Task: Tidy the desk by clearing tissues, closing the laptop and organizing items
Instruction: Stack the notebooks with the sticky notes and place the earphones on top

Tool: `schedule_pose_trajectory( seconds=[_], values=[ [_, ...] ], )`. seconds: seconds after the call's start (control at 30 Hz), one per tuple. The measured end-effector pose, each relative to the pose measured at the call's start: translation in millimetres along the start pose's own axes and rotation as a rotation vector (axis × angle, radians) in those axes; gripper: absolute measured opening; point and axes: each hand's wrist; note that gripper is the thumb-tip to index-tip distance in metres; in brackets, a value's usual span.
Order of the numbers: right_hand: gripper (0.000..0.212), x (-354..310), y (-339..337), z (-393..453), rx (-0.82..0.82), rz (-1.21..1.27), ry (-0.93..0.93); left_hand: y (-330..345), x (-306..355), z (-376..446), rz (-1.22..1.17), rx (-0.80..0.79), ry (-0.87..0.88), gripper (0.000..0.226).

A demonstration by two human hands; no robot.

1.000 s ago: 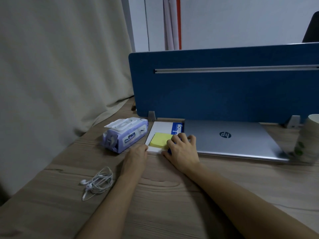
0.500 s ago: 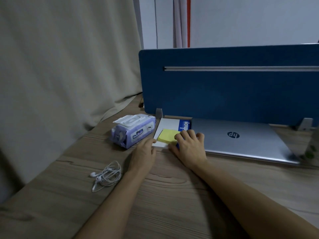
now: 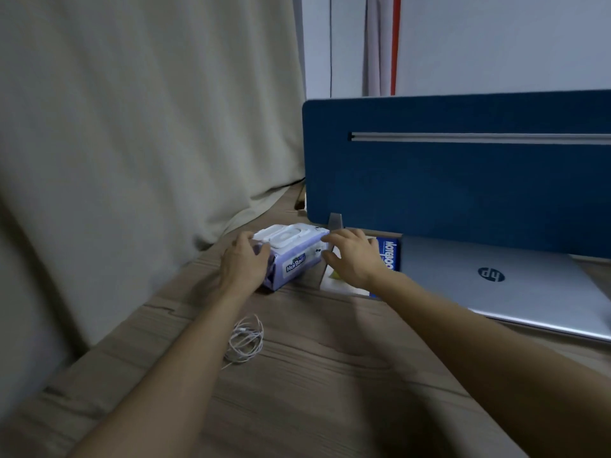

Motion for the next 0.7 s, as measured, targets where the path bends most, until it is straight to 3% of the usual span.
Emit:
schedule_pose_trajectory(
  seconds=[0.1, 0.2, 0.43, 0.6, 0.7],
  values=[
    [0.044, 0, 4, 15, -0.051, 0.015, -0.018, 4, -11, 17, 0.024, -0.057, -0.186, 0.051],
    [0.046, 1, 9, 27, -0.076, 0.015, -0.03, 10, -15, 29, -0.087, -0.096, -0.229, 0.057],
    [0.039, 2, 15, 40, -0.073, 0.102, 0.01, 14, -8, 35, -0.406, -0.059, -0.056, 0.068],
    [0.04, 6, 14, 38, -0.055, 0.113, 0.022, 21, -10, 29, -0.166, -0.267, 0.18, 0.051],
    [0.04, 9, 17, 35, -0.057, 0.108, 0.01, 31, -9, 27, 0.032, -0.373, 0.368, 0.052]
  ],
)
Point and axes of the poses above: each hand's wrist, its own z-axis towards the middle knuckle, its own y-axis out of the palm, x = y × z, and after that the axes turned 13 degrees about -z, right-handed
